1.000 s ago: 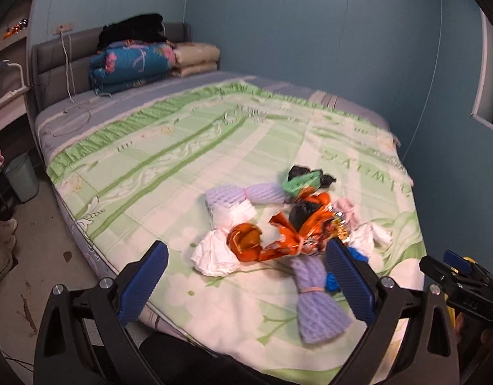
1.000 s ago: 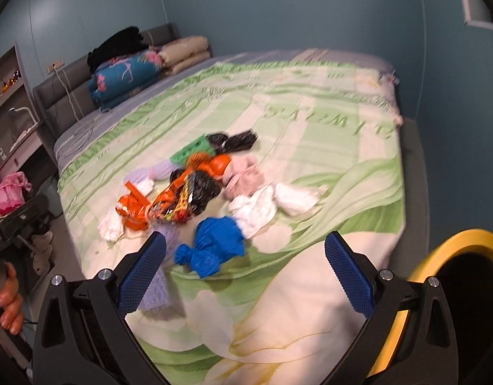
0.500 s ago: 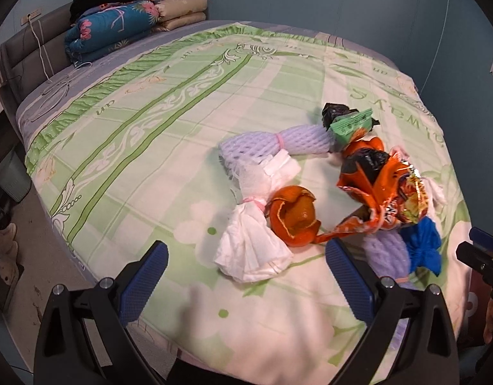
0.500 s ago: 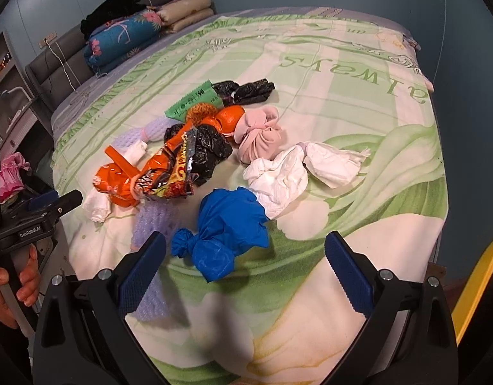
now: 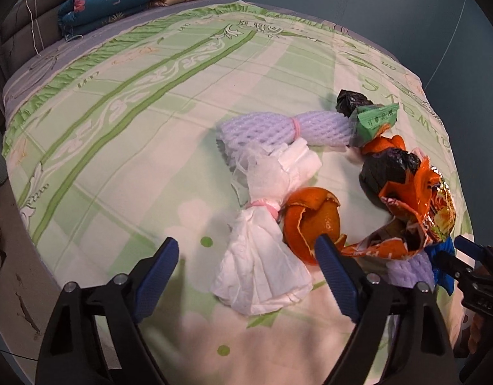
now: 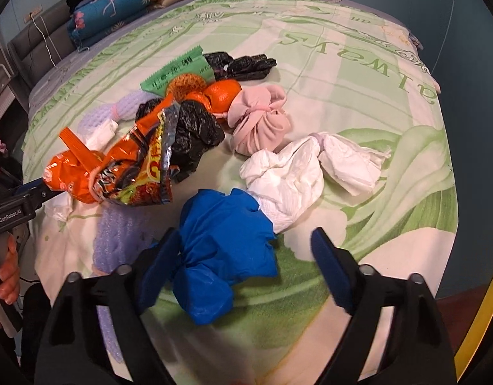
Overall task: Collect trash
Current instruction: 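Grasp the white tissue with the left tool while the right tool grasps the blue glove, then carry tissue and glove to the yellow bin and open both tools over it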
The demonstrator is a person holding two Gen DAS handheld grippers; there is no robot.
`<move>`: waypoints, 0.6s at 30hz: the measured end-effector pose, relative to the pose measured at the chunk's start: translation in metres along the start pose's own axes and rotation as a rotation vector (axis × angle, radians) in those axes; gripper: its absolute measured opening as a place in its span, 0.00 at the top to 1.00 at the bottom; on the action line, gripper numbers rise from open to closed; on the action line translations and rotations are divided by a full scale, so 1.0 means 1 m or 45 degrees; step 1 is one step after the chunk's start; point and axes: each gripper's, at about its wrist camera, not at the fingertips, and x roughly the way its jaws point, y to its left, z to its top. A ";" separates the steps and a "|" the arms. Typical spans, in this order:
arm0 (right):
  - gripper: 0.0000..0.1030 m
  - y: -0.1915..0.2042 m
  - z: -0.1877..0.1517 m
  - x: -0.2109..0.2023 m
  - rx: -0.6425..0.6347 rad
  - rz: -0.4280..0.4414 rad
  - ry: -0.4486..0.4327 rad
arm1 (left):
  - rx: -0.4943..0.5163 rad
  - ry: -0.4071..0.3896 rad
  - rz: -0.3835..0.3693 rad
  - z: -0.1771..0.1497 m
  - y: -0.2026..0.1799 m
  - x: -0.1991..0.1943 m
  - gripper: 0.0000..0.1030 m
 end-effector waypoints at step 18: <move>0.79 -0.003 -0.007 -0.009 0.048 0.168 0.021 | -0.116 -0.039 -0.171 -0.012 0.009 -0.018 0.88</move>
